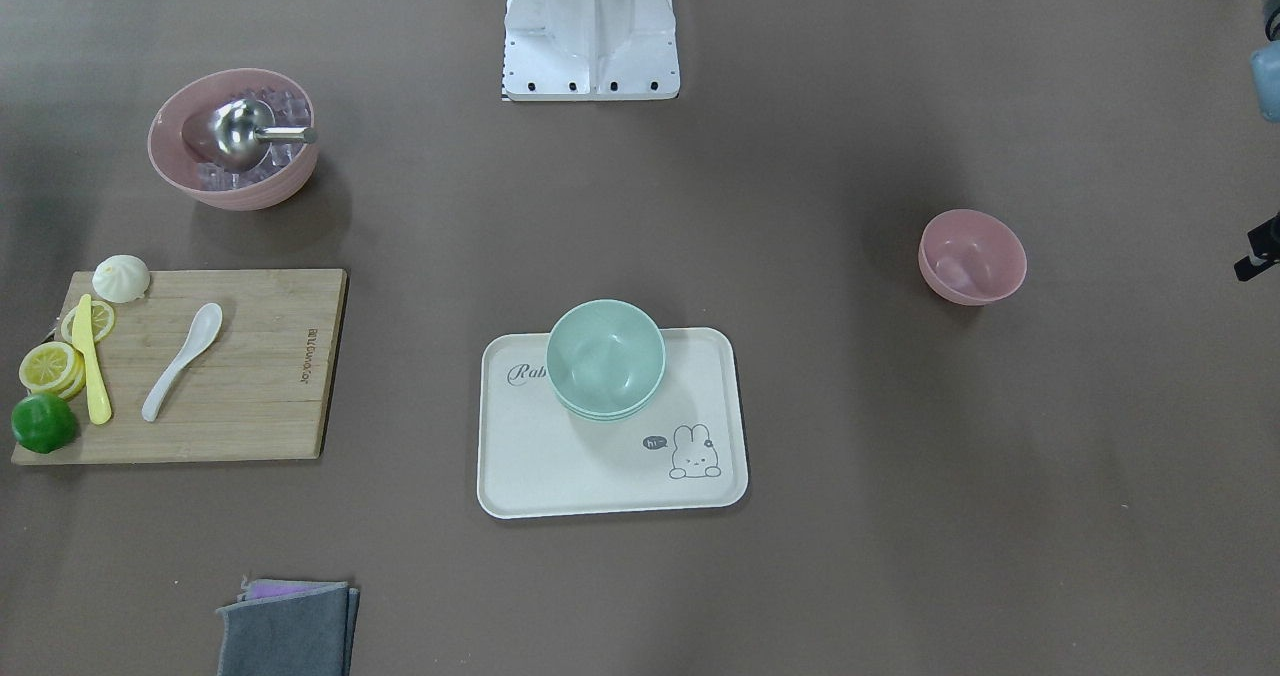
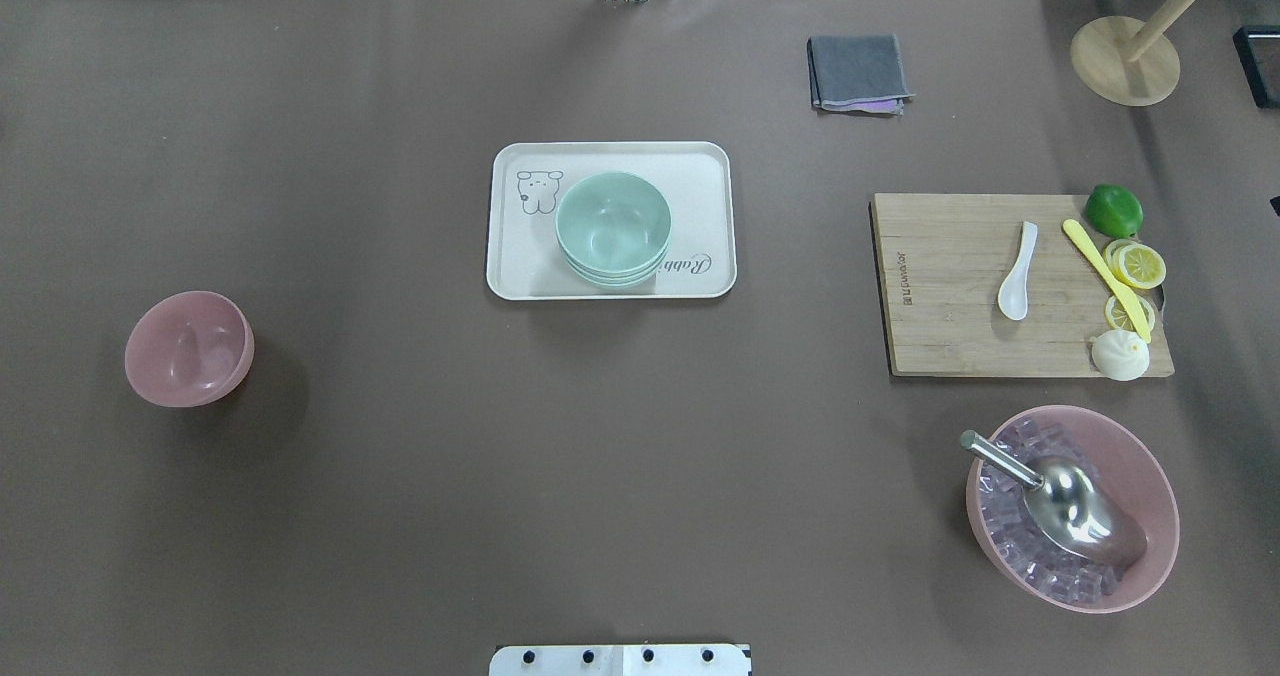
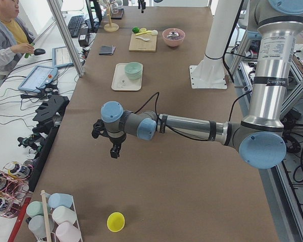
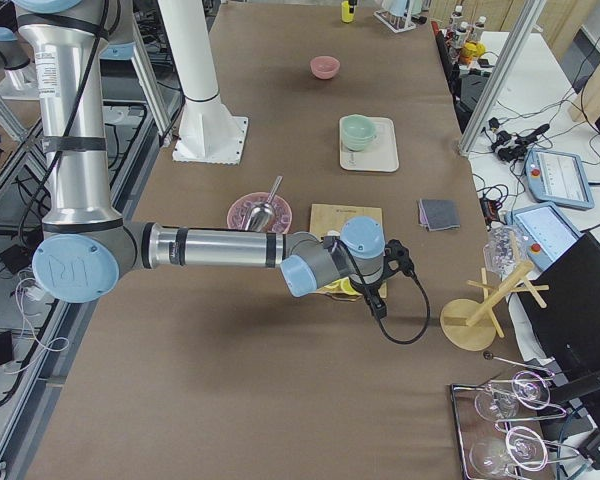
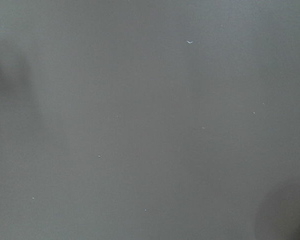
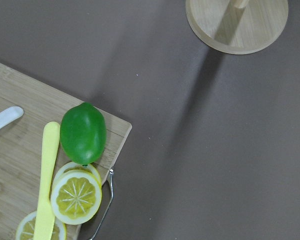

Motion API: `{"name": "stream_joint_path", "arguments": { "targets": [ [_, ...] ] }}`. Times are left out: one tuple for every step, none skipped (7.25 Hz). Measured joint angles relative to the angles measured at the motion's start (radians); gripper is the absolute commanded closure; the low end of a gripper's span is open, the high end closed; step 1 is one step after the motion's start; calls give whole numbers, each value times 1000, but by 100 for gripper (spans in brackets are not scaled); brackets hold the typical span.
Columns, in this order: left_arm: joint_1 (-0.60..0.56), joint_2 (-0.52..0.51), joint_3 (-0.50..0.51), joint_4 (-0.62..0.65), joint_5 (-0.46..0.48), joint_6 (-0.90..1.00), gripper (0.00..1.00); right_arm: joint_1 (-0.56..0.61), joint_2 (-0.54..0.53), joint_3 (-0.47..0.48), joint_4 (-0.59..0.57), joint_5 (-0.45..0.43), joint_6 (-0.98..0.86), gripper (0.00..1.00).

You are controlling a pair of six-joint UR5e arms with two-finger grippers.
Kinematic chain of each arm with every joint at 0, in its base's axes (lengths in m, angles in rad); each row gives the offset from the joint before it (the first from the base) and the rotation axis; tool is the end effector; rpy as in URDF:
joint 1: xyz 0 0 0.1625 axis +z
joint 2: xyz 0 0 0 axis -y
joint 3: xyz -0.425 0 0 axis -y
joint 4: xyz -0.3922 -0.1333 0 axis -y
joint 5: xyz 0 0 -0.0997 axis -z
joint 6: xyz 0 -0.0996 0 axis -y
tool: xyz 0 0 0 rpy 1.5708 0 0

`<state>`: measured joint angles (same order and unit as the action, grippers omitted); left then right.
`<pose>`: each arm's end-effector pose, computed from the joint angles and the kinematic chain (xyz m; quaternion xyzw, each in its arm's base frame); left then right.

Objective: Stack pink bowl on green and place spoon

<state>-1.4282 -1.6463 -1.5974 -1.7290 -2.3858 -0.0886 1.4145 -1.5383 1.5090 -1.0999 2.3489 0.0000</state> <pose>0.0160 -0.5393 0.5867 0.0730 0.4041 0.0760 0.9086 -0.0193 -0.5297 0.6203 0.1731 -0.3848 -0.1533 0.8936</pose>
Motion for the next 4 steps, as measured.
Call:
{"name": "stream_joint_path", "arguments": {
  "targets": [
    [-13, 16, -5, 11, -8, 40, 2, 0, 1, -3, 0, 0, 1, 0],
    [-24, 45, -23, 22, -27, 78, 2, 3, 2, -7, -1, 3, 4, 0],
    [-28, 65, -44, 28, -46, 85, 2, 17, 4, -6, -6, 14, 7, 0],
    [-28, 78, -49, 29, -55, 84, 2, 49, 11, -2, -33, 36, 9, 0]
  ]
}}
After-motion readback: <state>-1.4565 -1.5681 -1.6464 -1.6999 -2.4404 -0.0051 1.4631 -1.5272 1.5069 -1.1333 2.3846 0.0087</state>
